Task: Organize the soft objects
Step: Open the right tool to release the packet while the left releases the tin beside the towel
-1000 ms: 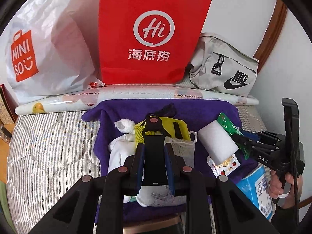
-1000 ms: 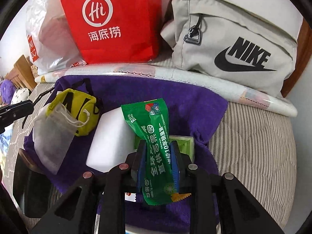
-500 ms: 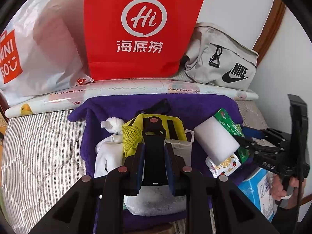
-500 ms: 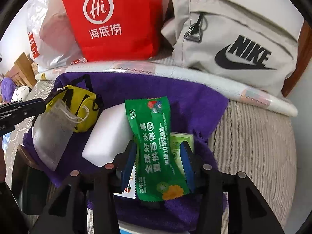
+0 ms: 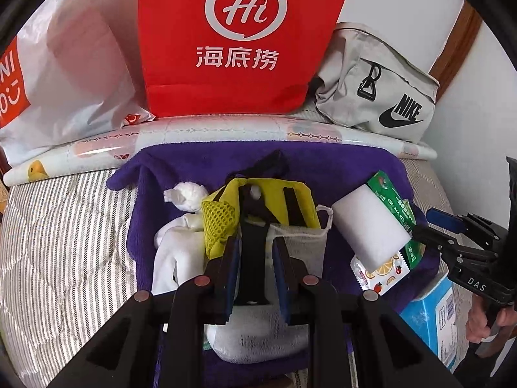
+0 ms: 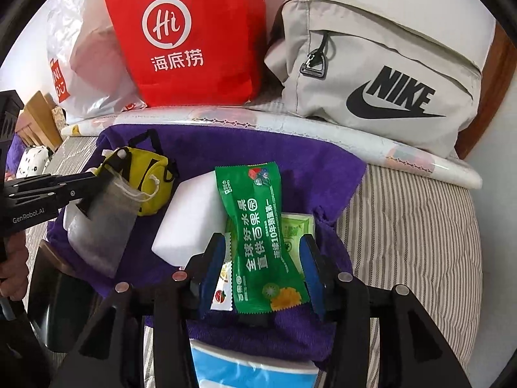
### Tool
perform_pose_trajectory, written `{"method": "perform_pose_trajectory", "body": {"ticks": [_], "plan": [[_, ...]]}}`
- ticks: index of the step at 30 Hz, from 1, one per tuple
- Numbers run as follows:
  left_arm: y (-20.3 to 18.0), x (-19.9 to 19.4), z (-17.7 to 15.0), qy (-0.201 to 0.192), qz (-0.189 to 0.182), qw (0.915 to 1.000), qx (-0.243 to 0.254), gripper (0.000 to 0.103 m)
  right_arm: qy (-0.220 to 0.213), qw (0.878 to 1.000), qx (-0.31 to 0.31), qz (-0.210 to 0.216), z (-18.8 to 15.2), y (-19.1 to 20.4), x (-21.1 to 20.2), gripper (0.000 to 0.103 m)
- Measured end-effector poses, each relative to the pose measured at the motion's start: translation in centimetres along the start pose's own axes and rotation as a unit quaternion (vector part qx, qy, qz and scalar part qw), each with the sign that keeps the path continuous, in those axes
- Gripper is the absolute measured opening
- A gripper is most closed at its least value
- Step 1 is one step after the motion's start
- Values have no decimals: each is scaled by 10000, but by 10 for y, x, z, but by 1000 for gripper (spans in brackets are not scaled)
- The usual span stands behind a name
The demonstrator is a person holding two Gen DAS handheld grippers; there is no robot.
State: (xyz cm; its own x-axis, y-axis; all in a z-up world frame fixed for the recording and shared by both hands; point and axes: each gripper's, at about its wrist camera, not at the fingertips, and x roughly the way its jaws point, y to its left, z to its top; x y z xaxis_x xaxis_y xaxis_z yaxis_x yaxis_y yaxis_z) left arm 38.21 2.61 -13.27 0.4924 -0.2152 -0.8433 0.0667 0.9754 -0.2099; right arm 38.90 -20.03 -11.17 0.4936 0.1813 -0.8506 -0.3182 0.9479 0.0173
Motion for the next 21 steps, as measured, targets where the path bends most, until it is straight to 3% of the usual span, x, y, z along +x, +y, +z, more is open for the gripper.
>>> {"method": "perform_pose_trajectory", "body": {"ticks": [2, 4, 9, 14, 19, 21], "plan": [[0, -2, 0, 56, 52, 10000, -25, 38, 7, 10000, 38, 9, -3, -1, -3, 47], [0, -7, -2, 20, 37, 10000, -24, 46, -5, 10000, 75, 32, -5, -2, -7, 47], [-6, -26, -6, -72, 128, 9999, 48, 52, -69, 9998, 183, 20, -11, -4, -21, 53], [-11, -53, -14, -244, 346, 9990, 130, 63, -137, 9996, 221, -51, -19, -1, -41, 64], [-16, -86, -29, -460, 447, 9979, 124, 75, -239, 9994, 206, -112, -32, 6, -72, 67], [-19, -100, -36, -515, 455, 9975, 142, 75, -269, 9993, 190, -159, -39, 10, -86, 74]]}}
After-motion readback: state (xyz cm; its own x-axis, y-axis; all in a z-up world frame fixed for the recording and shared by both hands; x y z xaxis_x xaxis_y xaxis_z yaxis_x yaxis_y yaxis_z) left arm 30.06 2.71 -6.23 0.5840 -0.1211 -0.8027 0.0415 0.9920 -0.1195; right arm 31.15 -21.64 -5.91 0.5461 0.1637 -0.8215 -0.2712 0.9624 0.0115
